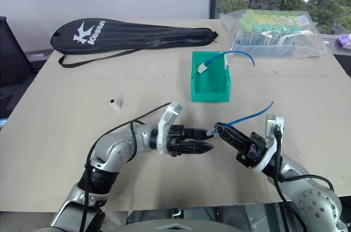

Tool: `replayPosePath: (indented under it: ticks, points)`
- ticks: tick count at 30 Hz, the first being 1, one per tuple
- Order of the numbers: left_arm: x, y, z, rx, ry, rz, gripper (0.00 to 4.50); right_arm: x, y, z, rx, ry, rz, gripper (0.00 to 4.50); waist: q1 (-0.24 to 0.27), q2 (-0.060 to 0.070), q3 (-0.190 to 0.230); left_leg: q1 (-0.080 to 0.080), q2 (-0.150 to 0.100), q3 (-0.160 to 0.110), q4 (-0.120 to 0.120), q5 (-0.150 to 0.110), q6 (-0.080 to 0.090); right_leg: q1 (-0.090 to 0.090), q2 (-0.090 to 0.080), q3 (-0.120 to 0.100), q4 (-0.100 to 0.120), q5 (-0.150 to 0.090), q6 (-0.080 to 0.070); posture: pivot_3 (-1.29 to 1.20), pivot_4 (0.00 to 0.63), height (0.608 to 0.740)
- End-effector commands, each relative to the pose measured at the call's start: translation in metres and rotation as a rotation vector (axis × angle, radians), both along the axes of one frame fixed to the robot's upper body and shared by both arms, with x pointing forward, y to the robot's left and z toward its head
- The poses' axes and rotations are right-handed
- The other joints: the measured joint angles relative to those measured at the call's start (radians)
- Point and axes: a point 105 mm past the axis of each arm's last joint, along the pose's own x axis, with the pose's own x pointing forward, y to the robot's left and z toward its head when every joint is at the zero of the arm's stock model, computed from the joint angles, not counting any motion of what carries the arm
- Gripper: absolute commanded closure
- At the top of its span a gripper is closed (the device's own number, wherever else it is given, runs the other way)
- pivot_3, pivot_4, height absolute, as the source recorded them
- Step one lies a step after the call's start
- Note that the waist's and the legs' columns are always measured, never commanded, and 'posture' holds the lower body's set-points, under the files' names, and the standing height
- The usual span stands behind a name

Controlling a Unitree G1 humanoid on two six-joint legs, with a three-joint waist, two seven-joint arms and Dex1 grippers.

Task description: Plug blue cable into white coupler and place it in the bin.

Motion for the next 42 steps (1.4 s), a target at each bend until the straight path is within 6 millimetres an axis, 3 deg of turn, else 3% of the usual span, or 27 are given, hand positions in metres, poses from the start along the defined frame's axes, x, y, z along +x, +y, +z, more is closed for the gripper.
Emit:
replayPosePath:
  ticks: [1, 8, 14, 18, 23, 26, 29, 37, 40, 42]
  points:
    - [-0.005, 0.012, 0.017, -0.003, -0.204, 0.110, 0.84, 0.003, -0.006, 0.007, -0.027, -0.043, -0.027, 4.50, 0.000, 0.000, 0.000, 0.000, 0.001, 0.000, 0.000, 0.000, 0.000, 0.000, 0.000, 0.000, 0.000, 0.000, 0.000, 0.00, 0.150, 0.740]
    - [0.012, 0.073, 0.024, 0.093, -0.475, 0.748, 0.84, 0.023, -0.011, 0.013, -0.045, -0.109, -0.096, 4.50, 0.002, 0.001, 0.000, 0.001, 0.004, 0.001, 0.000, 0.000, 0.000, 0.000, 0.000, 0.003, 0.000, -0.001, -0.002, 0.00, 0.150, 0.740]
    - [0.021, 0.148, -0.004, 0.389, -0.632, 1.397, 0.84, 0.035, -0.004, 0.015, -0.064, -0.152, -0.076, 4.50, 0.004, 0.000, 0.000, 0.001, 0.002, 0.002, 0.000, 0.000, 0.000, 0.000, -0.003, 0.003, -0.001, -0.001, -0.002, 0.00, 0.150, 0.740]
    - [0.032, 0.185, -0.021, 0.494, -0.589, 1.628, 0.84, 0.036, -0.002, 0.019, -0.070, -0.168, -0.067, 4.50, 0.005, 0.000, 0.000, 0.001, 0.002, 0.001, 0.000, 0.000, 0.000, 0.000, -0.003, 0.002, 0.000, -0.001, -0.002, 0.00, 0.150, 0.740]
    - [0.055, 0.198, -0.035, 0.565, -0.560, 1.677, 0.84, 0.037, 0.001, 0.019, -0.072, -0.177, -0.073, 4.50, 0.004, -0.001, 0.000, 0.000, 0.002, 0.001, 0.000, 0.000, 0.000, 0.000, -0.002, -0.002, 0.000, 0.000, 0.000, 0.00, 0.150, 0.740]
    - [0.067, 0.192, -0.040, 0.556, -0.529, 1.672, 0.84, 0.037, 0.001, 0.020, -0.065, -0.182, -0.091, 4.50, 0.002, -0.001, -0.001, 0.000, 0.002, 0.002, 0.000, 0.000, 0.000, 0.000, -0.003, -0.001, 0.000, 0.001, 0.002, 0.00, 0.150, 0.740]
    - [0.077, 0.200, -0.041, 0.521, -0.450, 1.753, 0.84, 0.038, 0.002, 0.019, -0.067, -0.183, -0.103, 4.50, 0.004, -0.001, -0.001, 0.001, 0.002, 0.001, 0.000, 0.000, 0.000, 0.000, -0.002, -0.001, 0.000, 0.001, 0.002, 0.00, 0.150, 0.740]
    - [0.093, 0.202, -0.051, 0.485, -0.338, 1.764, 0.84, 0.038, 0.003, 0.016, -0.077, -0.184, -0.118, 4.50, 0.005, 0.001, -0.002, 0.004, 0.002, 0.002, 0.000, 0.000, 0.000, 0.001, -0.002, -0.001, 0.003, 0.001, 0.002, 0.00, 0.150, 0.740]
    - [0.095, 0.199, -0.056, 0.491, -0.314, 1.743, 1.57, 0.038, 0.004, 0.016, -0.080, -0.189, -0.122, 4.50, 0.005, 0.002, -0.003, 0.005, 0.002, 0.002, 0.000, 0.000, 0.000, 0.002, -0.002, -0.001, 0.004, 0.001, 0.002, 0.00, 0.150, 0.740]
    - [0.095, 0.199, -0.060, 0.504, -0.310, 1.732, 2.44, 0.038, 0.005, 0.016, -0.082, -0.195, -0.126, 4.50, 0.005, 0.003, -0.004, 0.007, 0.002, 0.002, 0.000, 0.000, 0.000, 0.004, -0.002, -0.001, 0.004, 0.001, 0.001, 0.00, 0.150, 0.740]
